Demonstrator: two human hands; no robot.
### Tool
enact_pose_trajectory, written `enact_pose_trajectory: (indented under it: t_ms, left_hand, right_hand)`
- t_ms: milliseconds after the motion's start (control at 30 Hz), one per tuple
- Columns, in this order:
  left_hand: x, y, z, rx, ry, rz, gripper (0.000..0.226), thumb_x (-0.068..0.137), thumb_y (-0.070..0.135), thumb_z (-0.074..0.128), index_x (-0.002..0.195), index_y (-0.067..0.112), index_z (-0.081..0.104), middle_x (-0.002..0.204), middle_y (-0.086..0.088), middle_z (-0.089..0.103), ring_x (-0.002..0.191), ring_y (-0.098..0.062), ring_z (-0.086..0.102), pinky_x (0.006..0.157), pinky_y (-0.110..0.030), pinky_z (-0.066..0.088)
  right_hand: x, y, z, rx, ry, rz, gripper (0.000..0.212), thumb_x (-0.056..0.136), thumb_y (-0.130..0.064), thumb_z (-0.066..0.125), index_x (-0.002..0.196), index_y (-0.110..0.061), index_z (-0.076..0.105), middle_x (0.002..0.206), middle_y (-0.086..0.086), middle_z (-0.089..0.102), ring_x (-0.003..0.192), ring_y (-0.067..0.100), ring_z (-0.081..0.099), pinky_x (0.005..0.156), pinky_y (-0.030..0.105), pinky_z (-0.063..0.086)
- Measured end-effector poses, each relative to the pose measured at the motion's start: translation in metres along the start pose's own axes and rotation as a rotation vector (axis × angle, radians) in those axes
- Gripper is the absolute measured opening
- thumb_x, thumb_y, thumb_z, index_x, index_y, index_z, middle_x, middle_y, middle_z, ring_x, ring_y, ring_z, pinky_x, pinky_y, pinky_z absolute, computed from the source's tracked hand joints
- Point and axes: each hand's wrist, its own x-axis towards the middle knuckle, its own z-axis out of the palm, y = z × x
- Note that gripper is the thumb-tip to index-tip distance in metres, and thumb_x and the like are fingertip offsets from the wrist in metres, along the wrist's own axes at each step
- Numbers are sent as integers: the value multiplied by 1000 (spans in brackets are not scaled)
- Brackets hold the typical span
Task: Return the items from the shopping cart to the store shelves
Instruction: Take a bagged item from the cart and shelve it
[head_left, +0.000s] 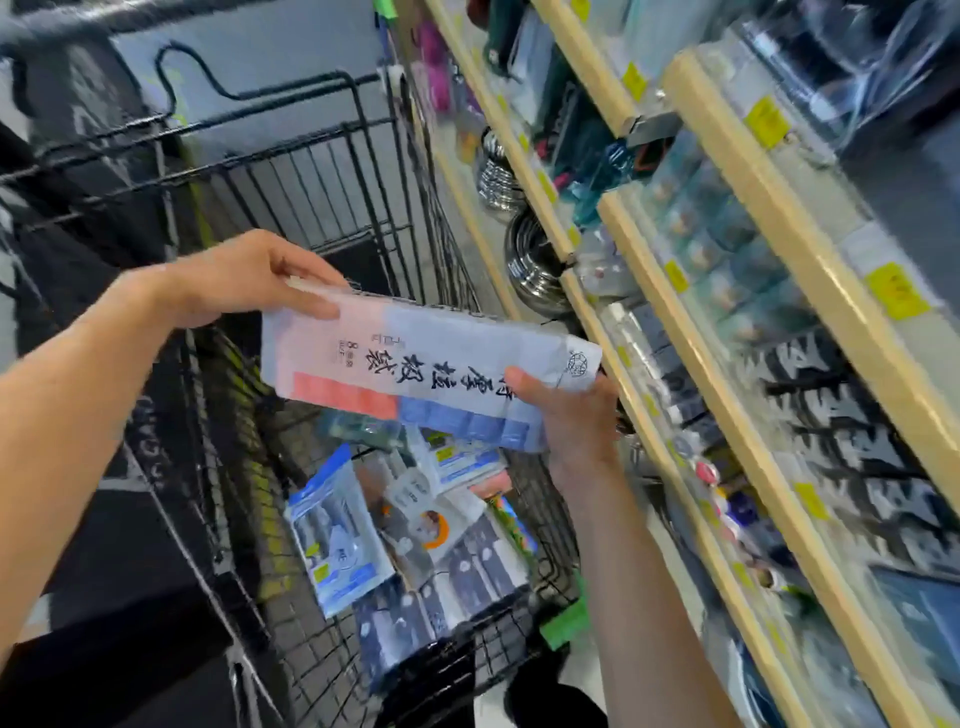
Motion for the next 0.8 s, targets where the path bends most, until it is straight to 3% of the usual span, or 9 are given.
enact_pose_trajectory:
  t_ms: [33,100,200,300,367,467,533,633,800]
  left_hand:
    - [5,3,15,-106,106,10,38,68,27,81,105,24,76,112,-11,74,99,-25,70,87,-45,60]
    - [15,2,44,-385,182,-1,33,75,16,76,107,22,70,122,-18,69,92,-22,71,77,-39,62]
    - [24,11,91,-470,-62,-46,26,86,-1,65,109,9,67,119,-27,69,84,-21,77,74,-30,62]
    - [39,46,125,-418,-62,50,18,86,-13,61,102,-5,66,95,-23,74,67,-12,75,63,-22,62]
    - [47,83,134,-443,-80,146,17,73,0,79,87,6,73,84,-10,74,62,-4,72,57,-16,58]
    - [59,140,141,-500,-224,257,59,40,36,100,90,17,77,90,3,78,77,-5,72,73,-17,60]
    - [72,174,153,-487,-266,302,47,63,27,92,101,14,68,94,1,74,80,-10,65,70,-15,56]
    - [98,222,180,-380,-137,372,34,90,5,70,121,5,55,102,-6,65,80,-14,58,60,-15,52]
    - [128,294,212,-372,5,516,48,87,3,72,129,7,50,111,-5,62,86,-13,61,62,-18,56]
  right_hand:
    - [-5,-8,-10,28,42,-23,27,69,7,82,89,-10,75,78,-1,77,67,13,72,64,31,60]
    - [-12,-20,-29,76,104,-78,27,70,9,80,81,-14,73,72,-7,76,65,9,71,63,29,60]
    - [-19,-43,-61,174,240,-149,30,71,13,78,82,-13,71,69,-10,74,63,4,69,61,24,56]
    - [-25,-67,-93,247,305,-228,26,70,5,81,90,-11,74,87,2,78,79,19,73,69,35,60]
    - [-26,-84,-113,242,339,-296,33,65,-4,86,95,-10,74,92,7,76,80,25,71,66,35,60]
    - [-17,-114,-142,211,452,-389,24,69,-2,85,88,-10,74,83,-2,77,73,17,72,63,30,58]
    - [-8,-130,-160,160,557,-431,20,71,0,84,82,-13,74,76,-7,76,69,10,72,63,26,57]
    - [-1,-144,-188,30,690,-473,16,71,-11,88,77,-19,75,77,-7,76,72,12,73,62,24,57]
    - [15,-156,-227,-137,975,-480,32,65,-36,91,71,-10,73,71,-10,69,62,6,62,58,27,53]
